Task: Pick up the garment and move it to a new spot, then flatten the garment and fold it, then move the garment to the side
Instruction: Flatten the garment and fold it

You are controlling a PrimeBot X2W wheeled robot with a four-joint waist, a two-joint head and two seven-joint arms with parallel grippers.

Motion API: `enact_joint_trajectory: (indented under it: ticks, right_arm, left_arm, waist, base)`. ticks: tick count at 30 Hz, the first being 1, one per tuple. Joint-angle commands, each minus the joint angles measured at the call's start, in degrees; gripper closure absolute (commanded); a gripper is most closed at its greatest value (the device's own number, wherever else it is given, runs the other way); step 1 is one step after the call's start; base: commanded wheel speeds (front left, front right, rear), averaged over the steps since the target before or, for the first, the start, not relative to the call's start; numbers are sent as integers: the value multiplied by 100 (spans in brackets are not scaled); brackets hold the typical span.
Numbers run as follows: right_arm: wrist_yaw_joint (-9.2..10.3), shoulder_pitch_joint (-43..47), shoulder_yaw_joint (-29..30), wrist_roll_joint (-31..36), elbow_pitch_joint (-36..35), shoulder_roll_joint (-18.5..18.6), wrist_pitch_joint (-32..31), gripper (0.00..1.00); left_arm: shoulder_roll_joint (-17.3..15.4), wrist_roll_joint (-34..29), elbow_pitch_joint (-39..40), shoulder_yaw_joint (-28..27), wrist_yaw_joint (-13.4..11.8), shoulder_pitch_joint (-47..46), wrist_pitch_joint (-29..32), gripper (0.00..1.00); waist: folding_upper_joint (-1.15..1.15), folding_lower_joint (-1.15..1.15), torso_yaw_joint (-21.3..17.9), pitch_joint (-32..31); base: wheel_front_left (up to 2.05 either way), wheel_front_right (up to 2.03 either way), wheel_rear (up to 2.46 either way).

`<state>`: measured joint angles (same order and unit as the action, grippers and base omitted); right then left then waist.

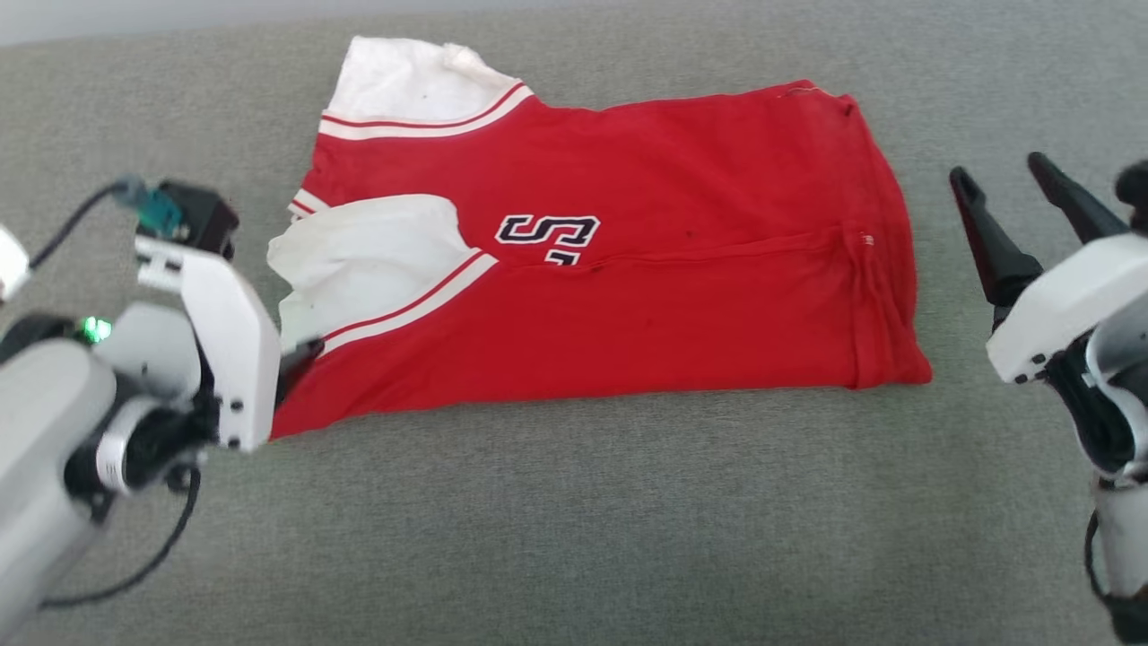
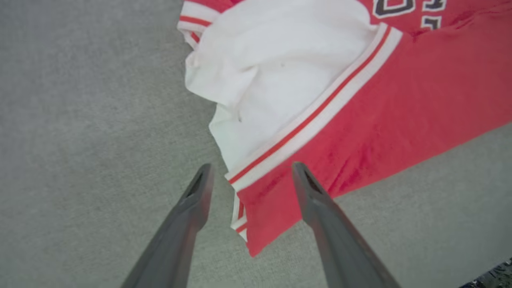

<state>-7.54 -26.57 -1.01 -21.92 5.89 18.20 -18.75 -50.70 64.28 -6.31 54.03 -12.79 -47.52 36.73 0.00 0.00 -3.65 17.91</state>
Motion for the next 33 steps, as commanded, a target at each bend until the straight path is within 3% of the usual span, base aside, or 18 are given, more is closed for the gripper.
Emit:
enact_joint_trajectory:
  ticks: [1, 8, 15, 16, 17, 26, 33]
  right_arm:
    - [10, 149, 122, 140, -176, -161, 112, 0]
    - [7, 743, 598, 435, -861, -799, 91, 0]
    - [7, 1181, 523, 334, -1076, -990, -607, 0]
    - [7, 1202, 503, 290, -1023, -967, -749, 0]
    - [7, 1193, 445, 210, -983, -937, -873, 0]
    - [7, 806, 166, -50, -412, -797, -1769, 0]
    - [7, 327, -56, 83, 444, -723, -2539, 0]
  left_arm:
    - [-94, 115, 188, -52, -196, 206, -33, 0]
    - [-360, 493, 742, -231, -866, 933, -277, 0]
    - [-150, 934, 40, -430, -900, 1233, -484, 2]
    - [-96, 963, -90, -419, -836, 1250, -450, 70]
    - [-44, 1010, -208, -406, -802, 1256, -423, 100]
    - [359, 1012, -736, -328, -427, 1025, -392, 100]
    - [622, 884, -974, -270, -210, 739, -406, 100]
  waist:
    - [0, 0, -58, -16]
    - [0, 0, -278, 24]
    - [0, 0, -433, 187]
    - [0, 0, -447, 211]
    - [0, 0, -459, 239]
    - [0, 0, -392, 413]
    - [0, 0, -204, 529]
  base:
    - [0, 0, 0]
    - [0, 0, 0]
    - [0, 0, 0]
    - [0, 0, 0]
    - [0, 0, 0]
    - [0, 0, 0]
    - [0, 0, 0]
